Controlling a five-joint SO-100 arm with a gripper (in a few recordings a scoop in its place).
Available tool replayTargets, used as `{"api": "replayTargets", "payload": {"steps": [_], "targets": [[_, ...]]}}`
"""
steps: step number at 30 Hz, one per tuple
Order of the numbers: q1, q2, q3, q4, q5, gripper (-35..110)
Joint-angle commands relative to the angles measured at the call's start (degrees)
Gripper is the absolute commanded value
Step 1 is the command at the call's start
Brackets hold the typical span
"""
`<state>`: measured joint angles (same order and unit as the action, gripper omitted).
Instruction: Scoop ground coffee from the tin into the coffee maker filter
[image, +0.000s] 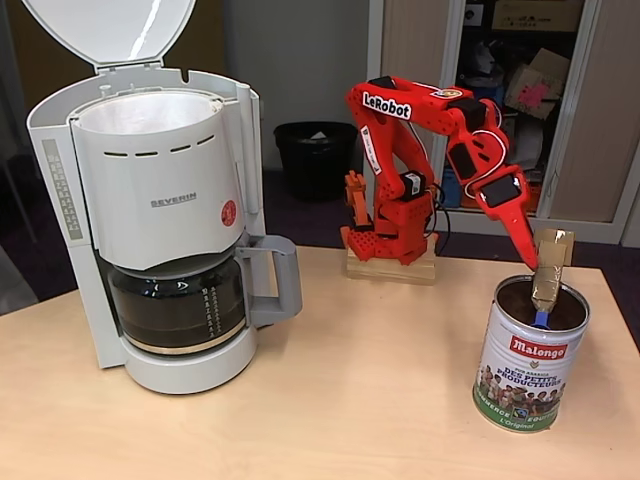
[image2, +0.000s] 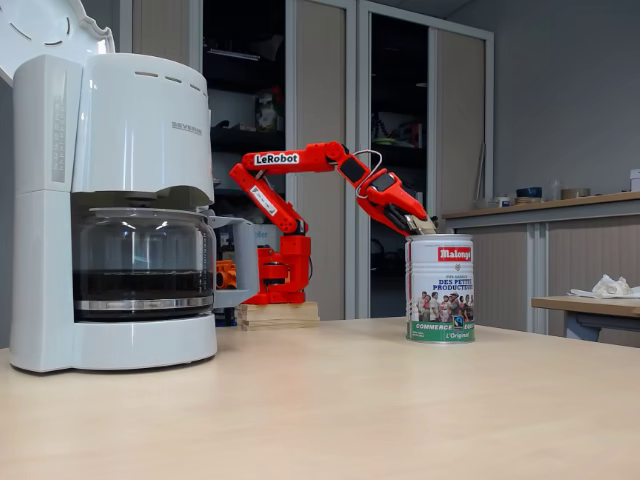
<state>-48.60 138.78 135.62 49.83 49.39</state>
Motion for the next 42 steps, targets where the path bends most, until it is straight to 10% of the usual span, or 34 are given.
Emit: {"api": "replayTargets", "payload": {"steps": [1, 19, 42], "targets": [[1.67, 4.57, 2.29, 1.32, -1.41, 27], [22.59, 24.43, 16.08, 2.72, -29.44, 0], [40.43, 51.77, 35.86, 14.59, -43.42, 0]]}}
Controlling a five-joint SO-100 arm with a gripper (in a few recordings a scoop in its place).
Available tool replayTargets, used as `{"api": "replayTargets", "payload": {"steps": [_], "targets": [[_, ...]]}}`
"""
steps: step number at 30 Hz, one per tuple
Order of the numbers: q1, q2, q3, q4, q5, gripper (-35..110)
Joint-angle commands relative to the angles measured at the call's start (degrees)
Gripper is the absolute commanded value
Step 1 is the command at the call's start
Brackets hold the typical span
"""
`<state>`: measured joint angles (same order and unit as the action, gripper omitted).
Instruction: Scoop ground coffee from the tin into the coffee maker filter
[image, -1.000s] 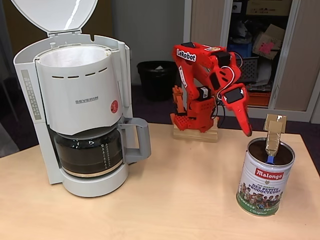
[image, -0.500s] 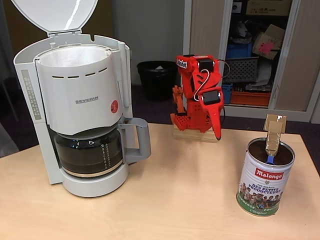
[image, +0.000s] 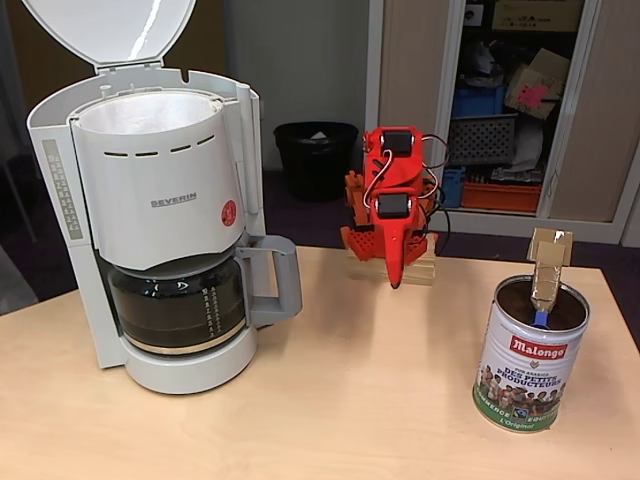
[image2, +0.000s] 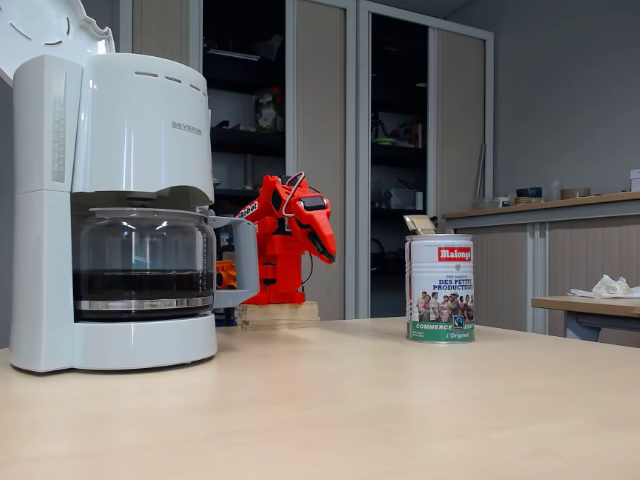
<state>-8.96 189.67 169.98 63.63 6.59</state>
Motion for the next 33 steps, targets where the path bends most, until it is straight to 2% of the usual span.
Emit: {"api": "replayTargets", "payload": {"steps": [1, 4, 9, 15, 33], "targets": [[1.14, 0.88, 2.11, 0.53, -3.25, 0], [2.46, 0.88, 4.83, 0.0, -11.43, 0], [3.25, 0.7, 10.02, -3.25, -12.3, 0], [2.2, 0.7, 10.02, 5.98, -6.24, 0], [2.64, 0.79, 10.02, 5.98, -7.38, 0]]}}
